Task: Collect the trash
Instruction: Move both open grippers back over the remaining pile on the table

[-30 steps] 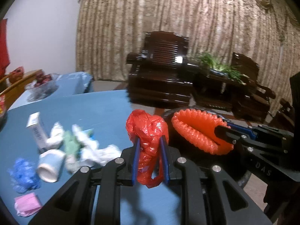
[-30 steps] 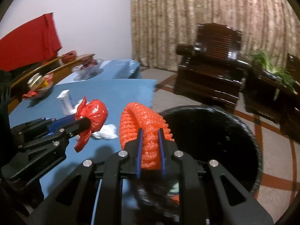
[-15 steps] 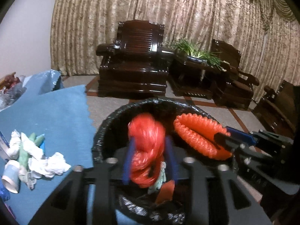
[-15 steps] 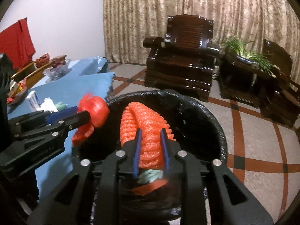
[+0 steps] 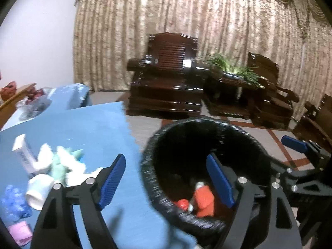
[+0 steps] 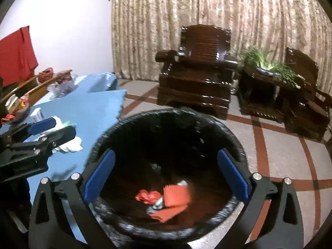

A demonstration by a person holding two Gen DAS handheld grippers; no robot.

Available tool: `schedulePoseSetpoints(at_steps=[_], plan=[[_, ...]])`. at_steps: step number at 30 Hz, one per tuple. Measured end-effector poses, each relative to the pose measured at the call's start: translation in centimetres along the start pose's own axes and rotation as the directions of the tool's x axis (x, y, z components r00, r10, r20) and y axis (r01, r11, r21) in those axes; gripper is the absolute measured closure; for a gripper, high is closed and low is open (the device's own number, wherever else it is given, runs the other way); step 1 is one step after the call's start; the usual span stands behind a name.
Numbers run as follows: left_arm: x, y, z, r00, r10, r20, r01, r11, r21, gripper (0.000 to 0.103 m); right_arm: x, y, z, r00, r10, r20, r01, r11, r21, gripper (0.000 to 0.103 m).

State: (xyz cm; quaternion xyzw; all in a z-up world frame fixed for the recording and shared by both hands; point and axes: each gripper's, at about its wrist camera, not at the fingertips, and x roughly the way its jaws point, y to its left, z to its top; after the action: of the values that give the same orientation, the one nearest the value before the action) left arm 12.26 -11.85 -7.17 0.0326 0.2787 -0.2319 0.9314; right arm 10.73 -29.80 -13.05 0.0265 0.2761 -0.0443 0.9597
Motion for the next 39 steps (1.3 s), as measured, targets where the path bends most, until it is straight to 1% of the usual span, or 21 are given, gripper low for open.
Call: schedulePoseSetpoints(at_steps=[5, 9, 11, 14, 16, 18, 20, 22, 26, 33, 39], plan=[[-3.1, 3.9, -1.1, 0.995, 0.095, 0.007, -0.094, 0.994, -0.056, 0.020, 0.3, 4.1, 0.7, 0.996, 0.093, 0.001, -0.093, 0.996, -0.017, 0.005], [-5.6, 7.4, -2.3, 0.984, 0.180, 0.003, -0.179, 0.979, -0.097, 0.018, 0.5, 7.8, 1.0, 0.987, 0.159, -0.012, -0.159, 0.986, -0.056, 0.005], [-6.9, 9.2, -3.0, 0.975, 0.224, -0.002, -0.223, 0.968, -0.118, 0.018, 0.6, 9.8, 1.0, 0.981, 0.195, -0.020, -0.196, 0.978, -0.077, 0.005], [-8.6, 11.5, -4.4, 0.955, 0.295, -0.012, -0.294, 0.947, -0.129, 0.018, 0.8, 12.4, 0.9, 0.971, 0.238, -0.035, -0.240, 0.966, -0.098, 0.005], [-9.8, 13.1, -5.6, 0.938, 0.346, -0.024, -0.346, 0.928, -0.140, 0.018, 1.0, 13.9, 0.8, 0.964, 0.262, -0.048, -0.266, 0.959, -0.102, 0.005], [-10.4, 14.3, -6.6, 0.927, 0.373, -0.042, -0.375, 0.915, -0.152, 0.018, 1.2, 15.3, 0.7, 0.957, 0.283, -0.057, -0.288, 0.952, -0.103, 0.005], [-11.1, 15.9, -7.8, 0.912, 0.405, -0.067, -0.411, 0.897, -0.165, 0.018, 1.6, 16.9, 0.4, 0.952, 0.298, -0.070, -0.304, 0.946, -0.113, 0.005], [-11.4, 17.3, -8.9, 0.901, 0.423, -0.092, -0.433, 0.883, -0.181, 0.019, 2.0, 18.2, 0.2, 0.948, 0.308, -0.080, -0.316, 0.940, -0.127, 0.005], [-11.6, 19.3, -10.5, 0.888, 0.443, -0.126, -0.460, 0.864, -0.204, 0.019, 2.5, 20.4, -0.4, 0.943, 0.319, -0.097, -0.331, 0.929, -0.165, 0.005], [-10.5, 21.4, -12.9, 0.876, 0.444, -0.190, -0.479, 0.848, -0.228, 0.019, 3.6, 22.7, -1.3, 0.939, 0.322, -0.122, -0.341, 0.919, -0.196, 0.005], [-8.8, 22.9, -14.3, 0.864, 0.446, -0.235, -0.495, 0.837, -0.233, 0.019, 4.8, 23.6, -2.0, 0.936, 0.315, -0.156, -0.343, 0.916, -0.209, 0.005]])
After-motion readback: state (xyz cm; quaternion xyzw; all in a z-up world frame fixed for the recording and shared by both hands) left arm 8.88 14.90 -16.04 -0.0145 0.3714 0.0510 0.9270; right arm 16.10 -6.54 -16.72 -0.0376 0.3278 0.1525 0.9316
